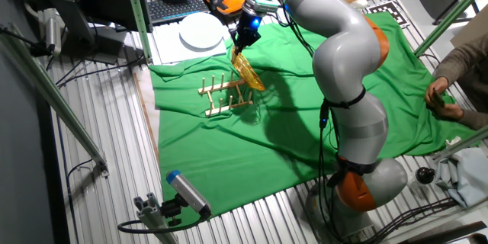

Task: Put the dish on the dish rack

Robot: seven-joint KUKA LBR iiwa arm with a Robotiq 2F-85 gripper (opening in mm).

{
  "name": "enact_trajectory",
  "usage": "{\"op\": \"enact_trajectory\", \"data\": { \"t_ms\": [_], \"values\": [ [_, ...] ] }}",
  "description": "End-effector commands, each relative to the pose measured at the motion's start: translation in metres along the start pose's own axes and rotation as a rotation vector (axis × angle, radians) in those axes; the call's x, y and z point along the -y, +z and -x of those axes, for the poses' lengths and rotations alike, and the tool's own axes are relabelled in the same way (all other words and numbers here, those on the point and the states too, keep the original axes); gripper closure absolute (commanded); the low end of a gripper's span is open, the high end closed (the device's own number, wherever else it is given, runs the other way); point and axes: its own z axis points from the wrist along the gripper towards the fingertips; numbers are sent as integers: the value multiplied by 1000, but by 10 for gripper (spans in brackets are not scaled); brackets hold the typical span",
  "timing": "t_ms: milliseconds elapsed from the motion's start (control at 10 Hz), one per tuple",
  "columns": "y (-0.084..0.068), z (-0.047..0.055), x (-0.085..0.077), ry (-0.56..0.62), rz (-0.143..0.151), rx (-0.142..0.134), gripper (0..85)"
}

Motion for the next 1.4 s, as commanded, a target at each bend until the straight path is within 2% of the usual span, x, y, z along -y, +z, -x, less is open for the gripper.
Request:
{"op": "enact_trajectory", "data": {
  "t_ms": [0, 100, 300, 500, 600, 700, 900, 1100, 1200, 1300],
  "values": [
    [0, 0, 0, -10, -5, 2, 850],
    [0, 0, 0, -13, 25, 11, 850],
    [0, 0, 0, -8, 37, 19, 850],
    [0, 0, 0, 16, 6, 35, 850],
    [0, 0, 0, 5, -29, 46, 850],
    [0, 0, 0, -17, -33, 47, 850],
    [0, 0, 0, -30, 36, 61, 850],
    [0, 0, 0, -41, 52, 82, 850],
    [0, 0, 0, -35, 91, 80, 850],
    [0, 0, 0, -21, 138, 59, 850]
  ]
}}
